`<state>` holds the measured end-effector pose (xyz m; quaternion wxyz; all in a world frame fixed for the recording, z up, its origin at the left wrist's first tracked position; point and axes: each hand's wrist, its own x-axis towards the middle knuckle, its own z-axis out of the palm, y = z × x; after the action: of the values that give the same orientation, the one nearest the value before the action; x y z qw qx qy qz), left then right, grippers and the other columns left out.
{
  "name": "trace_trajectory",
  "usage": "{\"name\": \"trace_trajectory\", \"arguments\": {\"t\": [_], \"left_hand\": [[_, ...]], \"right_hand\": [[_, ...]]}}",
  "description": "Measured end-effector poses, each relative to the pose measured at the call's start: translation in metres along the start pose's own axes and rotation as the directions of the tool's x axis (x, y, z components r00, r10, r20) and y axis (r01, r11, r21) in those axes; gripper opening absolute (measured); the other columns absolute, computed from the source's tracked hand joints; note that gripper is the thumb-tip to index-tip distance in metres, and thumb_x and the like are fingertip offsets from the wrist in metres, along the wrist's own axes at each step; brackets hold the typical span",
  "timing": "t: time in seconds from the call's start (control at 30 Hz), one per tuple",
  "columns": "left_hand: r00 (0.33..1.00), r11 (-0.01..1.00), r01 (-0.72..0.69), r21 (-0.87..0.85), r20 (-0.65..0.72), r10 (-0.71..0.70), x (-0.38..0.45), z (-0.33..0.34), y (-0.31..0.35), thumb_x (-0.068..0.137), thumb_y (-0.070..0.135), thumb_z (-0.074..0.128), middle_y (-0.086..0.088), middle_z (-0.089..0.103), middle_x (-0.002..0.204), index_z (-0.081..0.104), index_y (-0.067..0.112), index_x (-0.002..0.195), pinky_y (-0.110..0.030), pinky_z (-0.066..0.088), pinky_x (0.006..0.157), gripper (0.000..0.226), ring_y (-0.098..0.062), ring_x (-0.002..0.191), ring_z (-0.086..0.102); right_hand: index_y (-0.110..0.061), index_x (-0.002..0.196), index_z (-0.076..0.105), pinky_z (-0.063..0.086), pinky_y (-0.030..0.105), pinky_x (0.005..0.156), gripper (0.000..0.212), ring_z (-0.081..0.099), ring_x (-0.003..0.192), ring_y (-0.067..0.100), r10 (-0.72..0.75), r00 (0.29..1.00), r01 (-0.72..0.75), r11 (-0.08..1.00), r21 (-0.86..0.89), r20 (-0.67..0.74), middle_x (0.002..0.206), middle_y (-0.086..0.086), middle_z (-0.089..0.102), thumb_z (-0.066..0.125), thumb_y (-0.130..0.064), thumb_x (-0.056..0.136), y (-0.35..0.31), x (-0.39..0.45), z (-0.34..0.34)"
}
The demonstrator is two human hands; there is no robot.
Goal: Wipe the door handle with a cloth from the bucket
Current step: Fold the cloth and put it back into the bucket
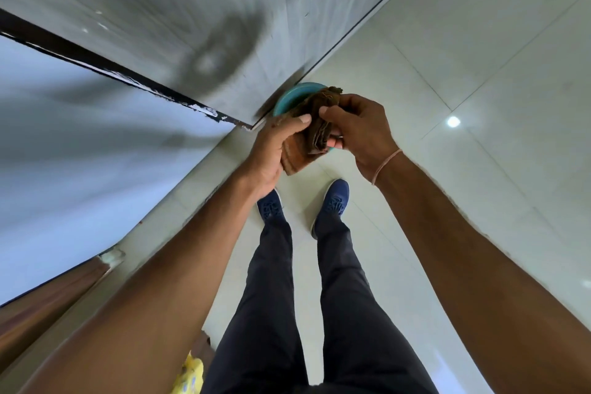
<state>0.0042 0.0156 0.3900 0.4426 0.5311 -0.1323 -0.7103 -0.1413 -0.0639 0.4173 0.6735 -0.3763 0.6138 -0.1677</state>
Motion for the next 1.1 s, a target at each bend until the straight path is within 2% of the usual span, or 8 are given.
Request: {"name": "trace_trajectory", "arguments": {"t": [0.13,0.3,0.43,0.57,0.73,0.87,0.97,1.1], "left_hand": [[0.976,0.982,0.099,-0.158,-0.176,-0.127,0.007,-0.009,-0.014,0.098,0.011,0.058,-0.022,0.074,0.13,0.07,0.01,0.132,-0.054,0.057,0.106,0.037,-0.038,0.119,0.069],[0.823,0.986,0.155,-0.057,-0.545,-0.161,0.014,-0.03,-0.002,0.098,0.0,0.068,-0.019,0.076,0.101,0.068,0.009,0.1,-0.038,0.07,0.071,0.009,-0.028,0.088,0.077],[0.853,0.98,0.08,0.185,-0.522,0.029,0.021,-0.021,0.006,0.097,0.006,0.074,-0.009,0.076,0.096,0.072,0.013,0.104,-0.03,0.064,0.065,0.009,-0.023,0.087,0.075],[0.839,0.867,-0.061,0.494,-0.446,0.313,0.029,0.003,-0.001,0.089,0.016,0.079,0.015,0.075,0.078,0.079,0.028,0.092,-0.036,0.064,0.078,0.012,-0.016,0.08,0.076],[0.768,0.758,-0.119,0.641,-0.424,0.48,0.022,0.014,-0.005,0.091,0.019,0.074,0.014,0.077,0.089,0.083,0.017,0.11,-0.036,0.065,0.083,0.021,-0.011,0.082,0.075],[0.752,0.68,-0.147,0.719,-0.365,0.549,0.013,0.012,-0.01,0.092,0.017,0.075,0.013,0.072,0.1,0.082,0.017,0.115,-0.034,0.062,0.085,0.023,-0.009,0.087,0.069],[0.796,0.663,-0.164,0.73,-0.299,0.526,0.007,0.012,-0.01,0.092,0.022,0.073,0.017,0.069,0.093,0.081,0.021,0.11,-0.037,0.064,0.086,0.02,-0.006,0.088,0.069],[0.904,0.849,-0.121,0.514,-0.296,0.308,0.01,0.001,-0.01,0.094,0.023,0.067,0.007,0.083,0.101,0.082,0.018,0.116,-0.032,0.062,0.094,0.027,-0.012,0.101,0.078]], "right_hand": [[-0.018,0.094,0.076,0.061,0.029,0.068,0.008,0.074,0.081,0.021,0.001,0.999,-0.004,0.999,-0.045,-0.05,0.093,0.009,0.077,0.073,-0.01,0.093,-0.002,0.009,-0.01],[-0.027,0.093,0.078,0.06,0.03,0.071,0.013,0.074,0.088,0.021,-0.065,0.984,0.027,0.975,-0.219,-0.166,0.089,0.0,0.077,0.073,-0.019,0.085,-0.004,0.027,-0.031],[-0.03,0.106,0.078,0.058,0.029,0.076,0.022,0.073,0.086,0.017,-0.125,0.982,0.07,0.937,-0.341,-0.141,0.094,-0.001,0.079,0.077,-0.025,0.084,0.001,0.031,-0.019],[-0.024,0.112,0.078,0.062,0.034,0.088,0.028,0.075,0.092,0.019,-0.145,0.984,0.097,0.923,-0.371,-0.103,0.094,-0.002,0.079,0.078,-0.028,0.084,0.005,0.029,0.012],[-0.028,0.09,0.078,0.066,0.053,0.085,0.011,0.081,0.087,0.03,-0.006,0.986,-0.003,0.998,-0.057,-0.167,0.09,0.007,0.082,0.076,-0.027,0.079,0.01,0.038,0.017],[-0.021,0.091,0.077,0.067,0.053,0.084,0.003,0.081,0.087,0.034,0.004,0.992,-0.002,1.0,0.016,-0.125,0.088,0.011,0.08,0.076,-0.019,0.094,0.011,0.039,0.019],[-0.019,0.087,0.08,0.067,0.047,0.087,0.028,0.08,0.084,0.023,0.056,0.996,-0.055,0.998,0.019,-0.067,0.082,0.003,0.081,0.086,-0.045,0.083,0.006,0.036,0.021],[-0.018,0.09,0.081,0.067,0.051,0.085,0.031,0.08,0.089,0.028,0.04,0.991,-0.051,0.995,-0.084,-0.124,0.088,0.007,0.082,0.09,-0.034,0.066,0.01,0.041,0.02]]}}
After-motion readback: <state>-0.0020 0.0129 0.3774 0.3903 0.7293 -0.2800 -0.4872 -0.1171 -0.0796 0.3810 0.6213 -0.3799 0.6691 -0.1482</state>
